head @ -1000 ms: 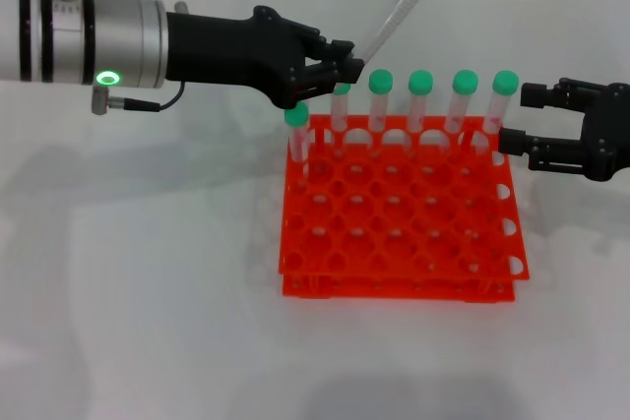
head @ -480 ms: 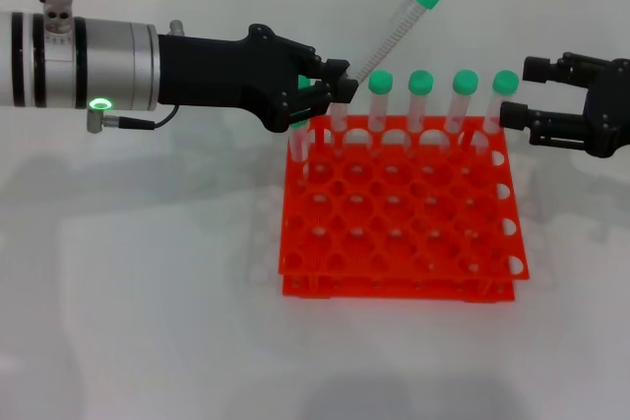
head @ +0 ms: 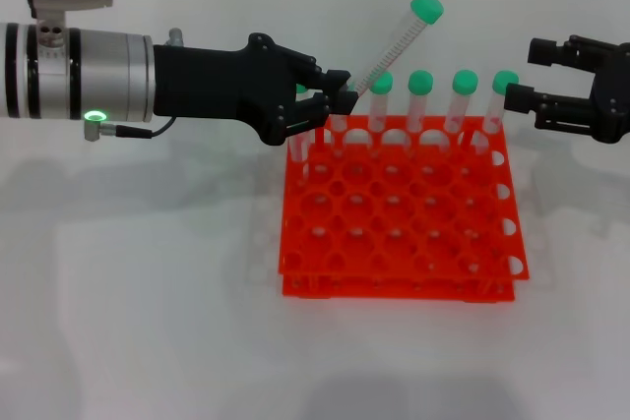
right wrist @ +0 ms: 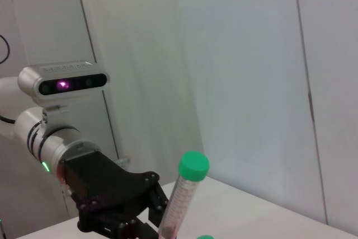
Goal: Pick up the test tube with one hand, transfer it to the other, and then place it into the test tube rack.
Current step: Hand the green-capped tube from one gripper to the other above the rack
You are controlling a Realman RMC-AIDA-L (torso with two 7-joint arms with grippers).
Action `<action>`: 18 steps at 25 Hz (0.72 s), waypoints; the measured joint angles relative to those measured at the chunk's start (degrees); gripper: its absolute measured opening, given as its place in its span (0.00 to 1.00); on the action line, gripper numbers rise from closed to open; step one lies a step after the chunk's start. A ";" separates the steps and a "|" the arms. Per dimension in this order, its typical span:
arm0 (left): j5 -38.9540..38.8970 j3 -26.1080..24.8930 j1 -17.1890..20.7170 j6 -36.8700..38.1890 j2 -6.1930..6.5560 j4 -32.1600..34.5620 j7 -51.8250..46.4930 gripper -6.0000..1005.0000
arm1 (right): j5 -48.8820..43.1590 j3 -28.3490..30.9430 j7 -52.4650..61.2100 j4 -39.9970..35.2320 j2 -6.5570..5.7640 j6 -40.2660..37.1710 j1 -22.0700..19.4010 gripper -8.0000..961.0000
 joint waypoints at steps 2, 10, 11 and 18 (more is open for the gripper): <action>0.00 0.01 0.20 0.01 0.01 -0.05 0.21 0.18 | 0.17 0.00 0.03 -0.27 0.03 -0.33 0.10 0.80; -0.05 -0.03 0.59 0.02 -0.04 -0.54 0.56 0.18 | 1.57 -0.18 0.31 -0.78 0.15 -1.96 1.01 0.80; -0.05 -0.03 0.59 0.02 -0.06 -0.59 0.55 0.18 | 1.60 -0.19 0.38 -0.78 0.18 -2.14 1.29 0.80; -0.06 0.20 0.58 0.33 -0.33 -0.62 0.56 0.18 | 2.23 -1.00 0.47 -0.11 0.34 -2.10 2.73 0.80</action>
